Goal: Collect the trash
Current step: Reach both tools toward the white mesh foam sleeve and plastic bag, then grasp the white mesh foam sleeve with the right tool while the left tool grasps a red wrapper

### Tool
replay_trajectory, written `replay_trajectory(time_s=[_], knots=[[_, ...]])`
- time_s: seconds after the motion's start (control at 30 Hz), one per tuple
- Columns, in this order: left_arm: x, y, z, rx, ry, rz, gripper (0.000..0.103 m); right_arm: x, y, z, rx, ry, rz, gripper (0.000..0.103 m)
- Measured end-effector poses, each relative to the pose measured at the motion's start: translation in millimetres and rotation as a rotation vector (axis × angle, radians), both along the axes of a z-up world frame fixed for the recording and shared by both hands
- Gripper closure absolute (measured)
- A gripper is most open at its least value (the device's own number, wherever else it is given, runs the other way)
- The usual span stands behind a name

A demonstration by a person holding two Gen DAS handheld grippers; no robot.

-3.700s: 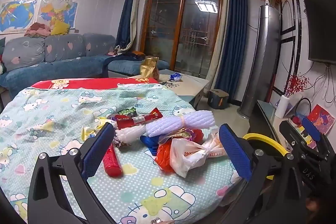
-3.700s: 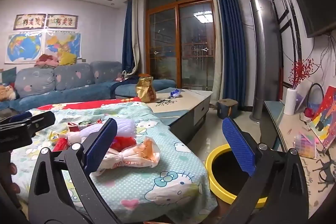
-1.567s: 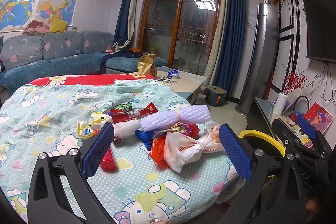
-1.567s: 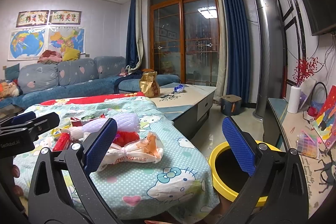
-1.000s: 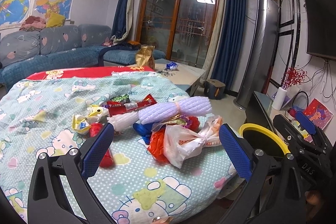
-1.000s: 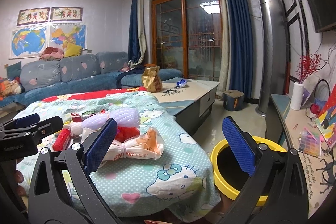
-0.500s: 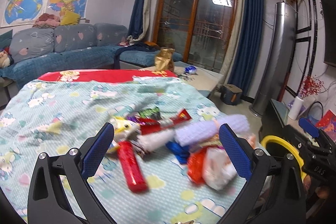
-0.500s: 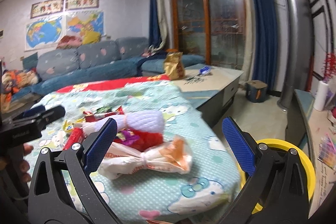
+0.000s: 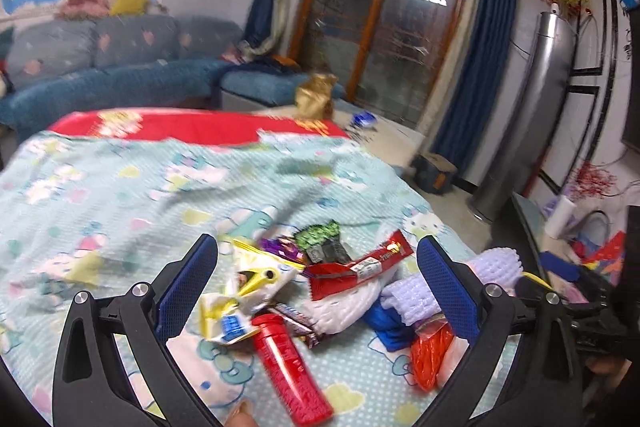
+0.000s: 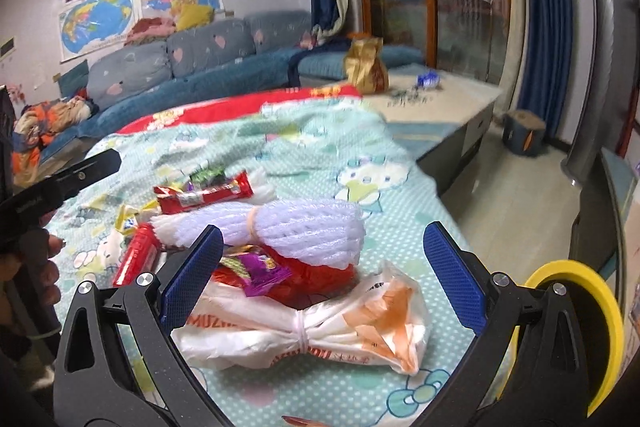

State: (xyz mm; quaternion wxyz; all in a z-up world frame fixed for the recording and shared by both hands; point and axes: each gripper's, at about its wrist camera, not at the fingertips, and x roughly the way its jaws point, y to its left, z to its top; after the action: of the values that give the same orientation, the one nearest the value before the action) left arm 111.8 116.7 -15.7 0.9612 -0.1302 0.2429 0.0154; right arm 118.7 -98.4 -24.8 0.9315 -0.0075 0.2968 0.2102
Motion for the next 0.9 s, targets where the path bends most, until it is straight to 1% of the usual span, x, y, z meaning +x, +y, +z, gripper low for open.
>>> replay_trajectory(time_s=[0.03,0.1,0.17,0.2,0.23,0.27,0.3,0.33,0.4,0.43,0.5,0.53,0.57,0.6,0.63,0.67,0.77,0.9], knots=[[5,2,-3,-0.008,0.019,-0.020,0.007,5,-1,-2,0.007,0.029,-0.001,0.011],[16,1,-10,-0.017,0.059,-0.066,0.009,23,-6,-8,0.027,0.073,0.008,0.016],[25,-1,-16,-0.024,0.082,-0.113,0.021,32,-7,-13,0.054,0.117,0.022,0.027],[30,-1,-20,-0.025,0.102,-0.133,0.022,35,-7,-15,0.066,0.137,0.032,0.033],[35,-1,-24,-0.033,0.120,-0.145,0.025,38,-7,-17,0.072,0.150,0.040,0.036],[39,-1,-27,-0.043,0.128,-0.154,0.030,41,-6,-19,0.080,0.164,0.054,0.044],[42,-1,-30,-0.058,0.138,-0.164,0.032,42,-6,-20,0.085,0.170,0.068,0.051],[45,-1,-33,-0.068,0.148,-0.170,0.034,42,-5,-21,0.092,0.179,0.093,0.053],[48,-3,-36,-0.084,0.163,-0.179,0.039,41,-3,-21,0.095,0.182,0.116,0.062],[47,-4,-38,-0.088,0.165,-0.181,0.044,41,-2,-21,0.092,0.179,0.123,0.063],[47,-7,-40,-0.086,0.172,-0.184,0.051,39,-2,-20,0.089,0.168,0.131,0.072],[47,-8,-41,-0.087,0.172,-0.188,0.058,39,-3,-19,0.089,0.163,0.133,0.073],[48,-9,-42,-0.085,0.174,-0.187,0.066,38,-3,-18,0.088,0.156,0.130,0.075],[47,-10,-42,-0.080,0.175,-0.186,0.071,37,-3,-17,0.088,0.150,0.129,0.079],[47,-9,-43,-0.076,0.175,-0.185,0.081,38,-3,-17,0.089,0.147,0.130,0.081],[46,-10,-42,-0.077,0.173,-0.187,0.087,37,-4,-16,0.090,0.143,0.130,0.082],[45,-12,-38,-0.074,0.159,-0.195,0.094,34,-5,-13,0.096,0.130,0.128,0.084],[38,-16,-26,-0.048,0.118,-0.201,0.096,30,-7,-8,0.105,0.107,0.131,0.087]])
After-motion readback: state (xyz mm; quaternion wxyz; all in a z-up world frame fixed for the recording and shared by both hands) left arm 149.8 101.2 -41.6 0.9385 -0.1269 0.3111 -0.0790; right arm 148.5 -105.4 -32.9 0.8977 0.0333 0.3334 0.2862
